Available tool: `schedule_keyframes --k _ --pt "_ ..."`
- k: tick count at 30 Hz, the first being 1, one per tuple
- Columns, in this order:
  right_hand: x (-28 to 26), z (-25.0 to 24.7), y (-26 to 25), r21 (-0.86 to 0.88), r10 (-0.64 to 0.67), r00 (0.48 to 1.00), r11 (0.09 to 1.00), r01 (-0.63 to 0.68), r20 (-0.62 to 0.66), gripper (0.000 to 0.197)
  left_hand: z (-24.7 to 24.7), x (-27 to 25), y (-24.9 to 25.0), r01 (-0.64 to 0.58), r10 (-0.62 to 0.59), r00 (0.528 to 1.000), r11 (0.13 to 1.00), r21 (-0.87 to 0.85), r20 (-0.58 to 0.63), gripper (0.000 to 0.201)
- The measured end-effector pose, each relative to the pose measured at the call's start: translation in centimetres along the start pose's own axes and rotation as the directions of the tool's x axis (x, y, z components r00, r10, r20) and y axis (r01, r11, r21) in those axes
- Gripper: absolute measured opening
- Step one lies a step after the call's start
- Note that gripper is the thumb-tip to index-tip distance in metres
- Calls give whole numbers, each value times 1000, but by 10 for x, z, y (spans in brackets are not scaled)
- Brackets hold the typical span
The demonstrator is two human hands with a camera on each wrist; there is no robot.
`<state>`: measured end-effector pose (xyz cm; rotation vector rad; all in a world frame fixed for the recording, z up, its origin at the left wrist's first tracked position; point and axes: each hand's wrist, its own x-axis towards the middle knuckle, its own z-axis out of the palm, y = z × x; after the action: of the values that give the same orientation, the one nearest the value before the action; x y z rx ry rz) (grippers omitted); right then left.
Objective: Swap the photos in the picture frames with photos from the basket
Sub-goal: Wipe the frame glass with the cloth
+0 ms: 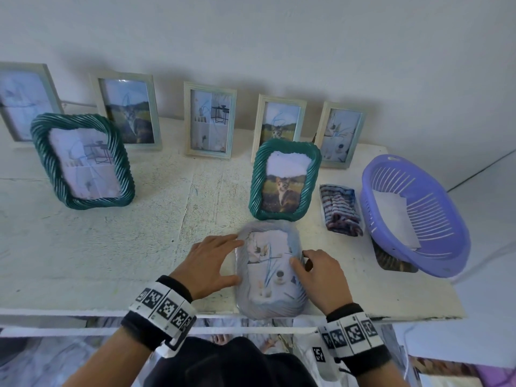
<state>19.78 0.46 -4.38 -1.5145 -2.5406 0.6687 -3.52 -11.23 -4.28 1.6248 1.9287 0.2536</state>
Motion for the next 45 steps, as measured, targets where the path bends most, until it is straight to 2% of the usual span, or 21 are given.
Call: schedule_keyframes --k 3,6,9,11,12,14,16,19,24,26,29,34,37,40,42,45 --pt "-2 1 -7 -177 22 998 984 -13 51 32 1 1 1 6 -6 1000 1000 11 7 85" --pt "0 -10 -12 -196 32 998 980 -21 54 34 2 1 2 9 -8 1000 1000 17 -19 81" --pt "21 -28 -7 -136 -16 989 991 -4 -147 35 5 1 3 6 -5 1000 999 35 -30 80" --pt "46 -42 -1 -165 -80 953 986 32 -293 34 5 1 3 6 -4 999 999 43 -38 80" --pt "60 -47 2 -194 -90 946 981 29 -312 36 4 2 3 6 -4 999 999 53 -41 81" --pt "90 -57 10 -255 -33 967 966 -34 -253 44 4 2 4 9 -5 999 997 78 -44 80" --pt "114 -58 19 -333 76 990 936 -113 -121 51 4 2 5 13 -9 999 997 80 -48 80" --pt "132 -48 32 -368 243 968 907 -206 58 56 4 1 5 16 -12 999 997 77 -51 79" --pt "137 -36 42 -367 266 963 901 -231 46 59 3 0 6 19 -15 999 995 93 -43 79" --pt "141 -37 46 -391 223 975 897 -206 -2 58 3 1 7 19 -16 999 995 100 -37 79" --pt "134 -43 47 -364 77 993 926 -105 -92 50 0 1 9 15 -14 1000 995 102 -18 79" --pt "68 -56 21 -163 -54 985 986 27 -163 47 -11 3 10 2 -7 999 994 112 47 84" --pt "20 -51 -9 -103 -144 980 986 130 -135 43 -19 8 11 -30 20 997 989 142 72 90" --pt "-2 -29 -31 -139 -248 969 960 243 -20 47 -26 16 14 -96 67 990 967 235 127 95" --pt "-3 -10 -37 -226 -262 963 936 269 59 47 -29 21 15 -143 91 981 935 323 172 97" --pt "-1 3 -43 -367 -209 974 903 224 81 35 -28 23 15 -184 102 972 893 410 214 99"
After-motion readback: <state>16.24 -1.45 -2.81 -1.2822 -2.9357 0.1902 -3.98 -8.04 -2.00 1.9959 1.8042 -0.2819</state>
